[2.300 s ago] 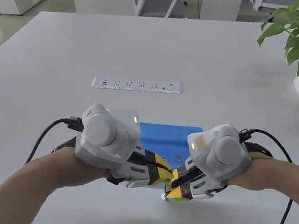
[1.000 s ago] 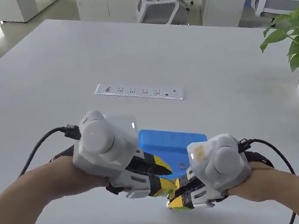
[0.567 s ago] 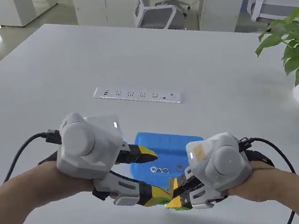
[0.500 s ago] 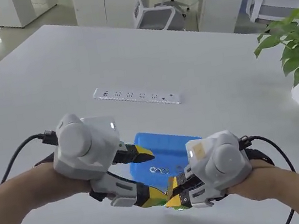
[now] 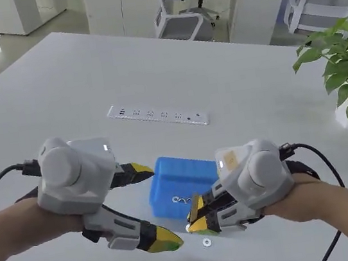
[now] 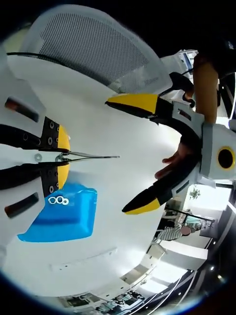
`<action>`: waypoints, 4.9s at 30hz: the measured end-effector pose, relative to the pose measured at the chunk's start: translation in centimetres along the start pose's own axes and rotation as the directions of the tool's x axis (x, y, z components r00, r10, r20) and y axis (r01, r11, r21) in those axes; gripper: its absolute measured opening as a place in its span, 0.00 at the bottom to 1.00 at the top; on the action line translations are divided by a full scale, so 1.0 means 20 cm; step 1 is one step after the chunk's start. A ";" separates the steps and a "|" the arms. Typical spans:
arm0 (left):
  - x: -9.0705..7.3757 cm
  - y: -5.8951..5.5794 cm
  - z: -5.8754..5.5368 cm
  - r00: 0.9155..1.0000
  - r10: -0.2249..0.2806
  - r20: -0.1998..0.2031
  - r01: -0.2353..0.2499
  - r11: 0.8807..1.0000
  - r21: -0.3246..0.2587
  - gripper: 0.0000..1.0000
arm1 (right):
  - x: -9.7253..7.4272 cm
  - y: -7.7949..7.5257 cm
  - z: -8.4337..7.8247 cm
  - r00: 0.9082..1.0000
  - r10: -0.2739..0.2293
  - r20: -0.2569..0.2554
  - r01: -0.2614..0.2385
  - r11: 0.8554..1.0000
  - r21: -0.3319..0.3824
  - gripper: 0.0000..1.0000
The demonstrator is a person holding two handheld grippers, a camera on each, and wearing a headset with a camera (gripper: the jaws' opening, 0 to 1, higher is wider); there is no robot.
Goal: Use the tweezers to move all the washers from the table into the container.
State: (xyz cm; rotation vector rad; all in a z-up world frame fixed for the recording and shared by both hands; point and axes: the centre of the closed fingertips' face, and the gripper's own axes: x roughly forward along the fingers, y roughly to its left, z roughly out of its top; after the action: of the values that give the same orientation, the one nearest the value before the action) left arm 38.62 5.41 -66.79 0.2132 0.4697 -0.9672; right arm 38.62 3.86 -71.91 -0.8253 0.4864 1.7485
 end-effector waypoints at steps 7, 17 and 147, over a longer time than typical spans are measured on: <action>-0.03 -0.02 0.00 1.000 0.011 0.011 -0.011 1.000 -0.019 0.95 | -0.06 -0.03 0.07 1.000 -0.007 0.017 0.006 1.000 0.009 0.08; -0.05 -0.04 -0.01 1.000 0.015 0.014 -0.015 1.000 -0.027 0.99 | -0.17 -0.11 0.15 0.999 -0.026 0.035 0.026 1.000 0.008 0.08; 0.49 0.27 0.17 0.998 -0.036 -0.049 0.042 0.991 0.129 0.05 | -0.05 -0.46 -0.37 0.995 -0.093 -0.045 0.094 0.995 0.033 0.23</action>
State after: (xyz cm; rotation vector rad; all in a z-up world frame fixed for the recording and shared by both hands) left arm 48.88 -0.18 -68.58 0.3455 0.4553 -1.0342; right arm 49.57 1.27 -75.49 -0.8494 0.4988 1.6345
